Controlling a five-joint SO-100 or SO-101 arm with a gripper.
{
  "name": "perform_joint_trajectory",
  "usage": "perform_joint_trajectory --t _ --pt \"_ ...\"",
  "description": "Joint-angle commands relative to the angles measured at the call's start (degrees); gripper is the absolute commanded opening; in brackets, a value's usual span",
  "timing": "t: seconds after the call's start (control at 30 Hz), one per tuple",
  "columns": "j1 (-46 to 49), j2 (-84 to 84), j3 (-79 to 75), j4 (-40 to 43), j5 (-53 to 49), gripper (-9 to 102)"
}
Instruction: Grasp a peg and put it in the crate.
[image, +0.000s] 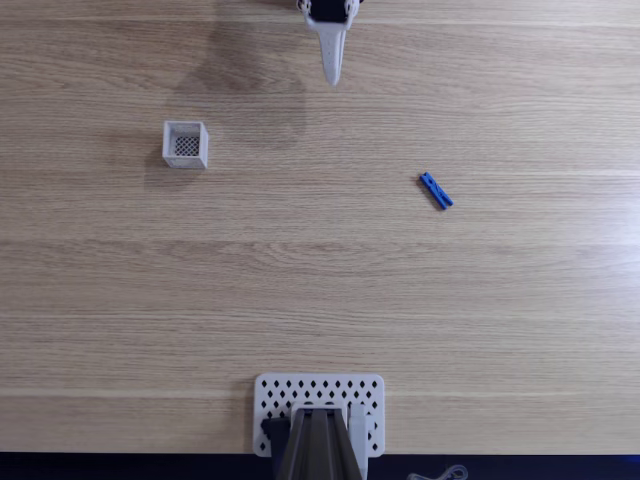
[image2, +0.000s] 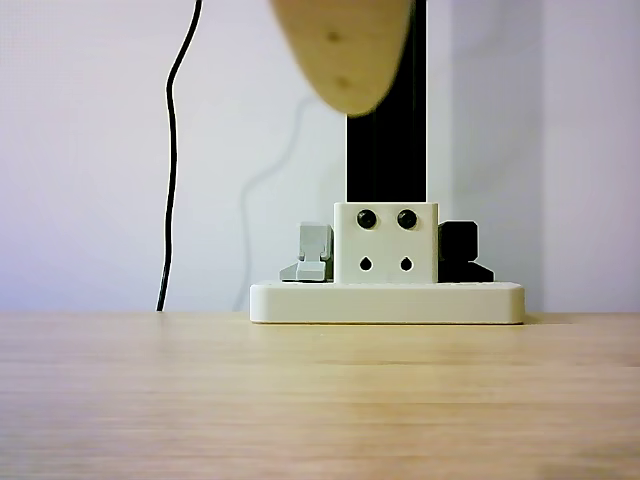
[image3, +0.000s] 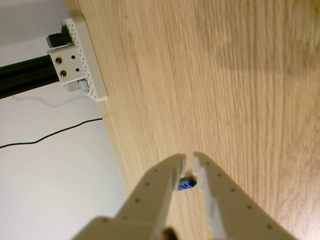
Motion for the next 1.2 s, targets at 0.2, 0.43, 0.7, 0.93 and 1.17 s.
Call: perform_joint_trajectory --t 0.2,0.43,0.7,0.93,1.17 --pt "0.26 1.14 -0.62 0.00 -0.09 -1" --pt "0.26 1.14 -0.62 0.00 -0.09 -1" --pt "0.00 1.14 -0.62 -0.18 -0.18 -1" --pt "0.00 -10.28 -4.57 -2.46 -0.44 0" --pt "0.00 -38.50 -15.12 -8.70 -2.29 0"
